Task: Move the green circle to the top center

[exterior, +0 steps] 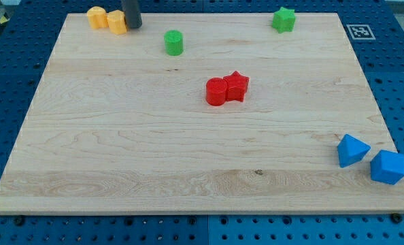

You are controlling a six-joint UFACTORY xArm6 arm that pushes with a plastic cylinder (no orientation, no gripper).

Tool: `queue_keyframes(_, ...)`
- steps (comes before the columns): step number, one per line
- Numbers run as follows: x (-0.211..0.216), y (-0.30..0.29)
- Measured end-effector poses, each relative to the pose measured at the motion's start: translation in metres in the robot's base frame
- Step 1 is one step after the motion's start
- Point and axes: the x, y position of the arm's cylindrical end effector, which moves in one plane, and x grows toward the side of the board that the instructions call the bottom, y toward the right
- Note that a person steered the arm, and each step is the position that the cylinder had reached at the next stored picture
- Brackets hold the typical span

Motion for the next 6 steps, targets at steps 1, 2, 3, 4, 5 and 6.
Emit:
queue_keyframes(1,-0.002,-0.006)
queue_keyframes(2,-0.002,-0.022)
queue_keyframes(3,-0.002,-0.018)
queue_keyframes(4,0.027,0.002)
queue_keyframes(5,0.086,0.030)
queue_keyframes(6,0.105,0.057)
